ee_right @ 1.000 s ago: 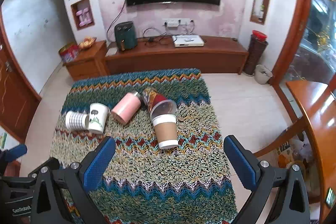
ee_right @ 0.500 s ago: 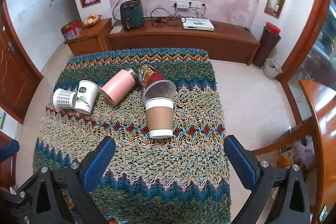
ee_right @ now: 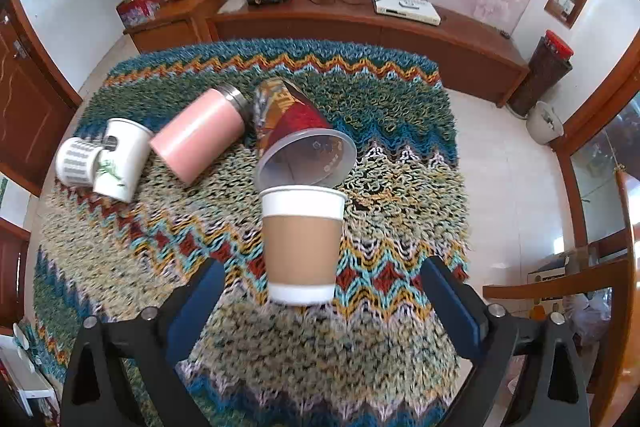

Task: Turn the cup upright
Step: 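Reach the right tool to the brown kraft cup and close on it, then lift the brown kraft cup with the right tool toward the left tool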

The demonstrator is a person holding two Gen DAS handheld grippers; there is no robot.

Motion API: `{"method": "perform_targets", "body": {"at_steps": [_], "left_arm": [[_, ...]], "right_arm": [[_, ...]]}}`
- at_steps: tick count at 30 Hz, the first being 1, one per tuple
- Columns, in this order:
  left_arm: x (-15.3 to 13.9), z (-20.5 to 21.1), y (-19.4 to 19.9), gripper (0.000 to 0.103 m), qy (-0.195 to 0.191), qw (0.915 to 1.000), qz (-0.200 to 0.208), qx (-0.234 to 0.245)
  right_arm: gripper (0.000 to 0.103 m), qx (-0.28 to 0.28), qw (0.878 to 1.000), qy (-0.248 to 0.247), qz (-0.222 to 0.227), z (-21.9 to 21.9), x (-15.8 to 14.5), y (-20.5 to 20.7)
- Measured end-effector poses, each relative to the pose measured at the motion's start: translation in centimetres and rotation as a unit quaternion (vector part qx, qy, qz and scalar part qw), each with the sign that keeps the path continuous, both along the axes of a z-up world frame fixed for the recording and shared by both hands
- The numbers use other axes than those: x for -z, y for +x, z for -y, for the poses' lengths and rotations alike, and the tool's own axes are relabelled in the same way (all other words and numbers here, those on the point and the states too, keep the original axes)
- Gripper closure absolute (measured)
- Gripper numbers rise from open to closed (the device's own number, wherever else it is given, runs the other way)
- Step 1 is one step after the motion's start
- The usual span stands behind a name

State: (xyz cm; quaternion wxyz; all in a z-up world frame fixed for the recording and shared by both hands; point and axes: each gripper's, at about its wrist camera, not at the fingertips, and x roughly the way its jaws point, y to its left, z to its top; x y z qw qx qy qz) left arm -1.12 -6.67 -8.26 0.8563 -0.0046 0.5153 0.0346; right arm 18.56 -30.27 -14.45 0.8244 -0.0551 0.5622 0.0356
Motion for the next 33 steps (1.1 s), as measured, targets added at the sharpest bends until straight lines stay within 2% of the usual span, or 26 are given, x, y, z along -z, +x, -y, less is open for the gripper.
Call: {"method": "perform_targets", "body": {"at_steps": [8, 15, 20, 23, 28, 33], "left_arm": [[1.5, -1.2, -0.6, 0.001, 0.006, 0.9992, -0.02, -0.034], [1.7, -2.0, -1.0, 0.001, 0.011, 0.9988, -0.021, -0.044], [2.1, -2.5, -0.7, 0.001, 0.009, 0.9989, -0.024, -0.04], [2.3, -2.9, -0.4, 0.001, 0.008, 0.9989, -0.027, -0.038], [2.2, -3.7, -0.1, 0.001, 0.009, 0.999, -0.029, -0.033], [2.1, -4.7, 0.3, 0.001, 0.006, 0.9992, -0.029, -0.027]], "right_arm": [[0.007, 0.008, 0.999, -0.011, -0.041, -0.3, 4.4, 2.9], [0.008, 0.013, 0.998, -0.019, -0.062, -0.7, 6.3, 4.1], [0.024, 0.017, 0.996, -0.016, -0.082, -1.0, 7.5, 4.5], [0.039, 0.027, 0.995, -0.004, -0.097, -0.9, 8.3, 4.6], [0.04, 0.033, 0.994, 0.01, -0.1, -0.8, 8.3, 3.8], [0.041, 0.032, 0.995, 0.018, -0.093, -1.3, 6.6, 1.1]]}}
